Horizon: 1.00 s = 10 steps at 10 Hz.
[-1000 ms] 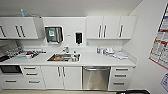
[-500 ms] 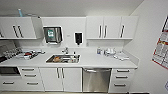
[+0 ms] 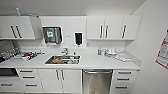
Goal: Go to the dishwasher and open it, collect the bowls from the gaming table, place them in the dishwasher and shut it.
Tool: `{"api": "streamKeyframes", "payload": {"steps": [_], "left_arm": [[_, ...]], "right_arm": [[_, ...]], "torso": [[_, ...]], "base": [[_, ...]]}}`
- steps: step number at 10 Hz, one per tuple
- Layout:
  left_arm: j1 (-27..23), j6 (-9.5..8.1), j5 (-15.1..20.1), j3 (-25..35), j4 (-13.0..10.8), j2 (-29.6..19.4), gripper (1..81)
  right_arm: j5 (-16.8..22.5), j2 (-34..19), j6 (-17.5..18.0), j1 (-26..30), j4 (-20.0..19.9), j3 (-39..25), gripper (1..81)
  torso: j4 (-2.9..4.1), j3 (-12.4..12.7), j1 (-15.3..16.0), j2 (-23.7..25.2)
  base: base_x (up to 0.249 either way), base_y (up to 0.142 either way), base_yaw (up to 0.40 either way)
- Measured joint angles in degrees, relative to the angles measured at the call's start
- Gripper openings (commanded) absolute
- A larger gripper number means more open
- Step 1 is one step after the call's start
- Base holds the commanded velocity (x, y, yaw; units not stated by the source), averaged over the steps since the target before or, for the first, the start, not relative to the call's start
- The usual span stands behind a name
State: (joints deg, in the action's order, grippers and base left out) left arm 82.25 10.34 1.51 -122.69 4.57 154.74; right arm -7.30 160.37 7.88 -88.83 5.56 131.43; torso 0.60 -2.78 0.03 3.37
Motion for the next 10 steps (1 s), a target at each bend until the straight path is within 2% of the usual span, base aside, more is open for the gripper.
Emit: {"api": "streamKeyframes", "payload": {"steps": [2,10], "left_arm": [[0.1,0.0,0.0,0.0,0.0,-0.1,81.1],[0.0,0.0,0.0,0.0,0.0,-0.1,81.1]], "right_arm": [[0.1,0.1,0.0,-0.1,0.0,0.0,81.1],[0.0,0.2,0.0,0.2,0.0,0.1,81.1]], "torso": [[0.0,0.0,0.0,0.0],[0.0,0.0,0.0,0.0]], "base": [[0.08,0.074,0.0],[0.086,0.0,0.0]]}}
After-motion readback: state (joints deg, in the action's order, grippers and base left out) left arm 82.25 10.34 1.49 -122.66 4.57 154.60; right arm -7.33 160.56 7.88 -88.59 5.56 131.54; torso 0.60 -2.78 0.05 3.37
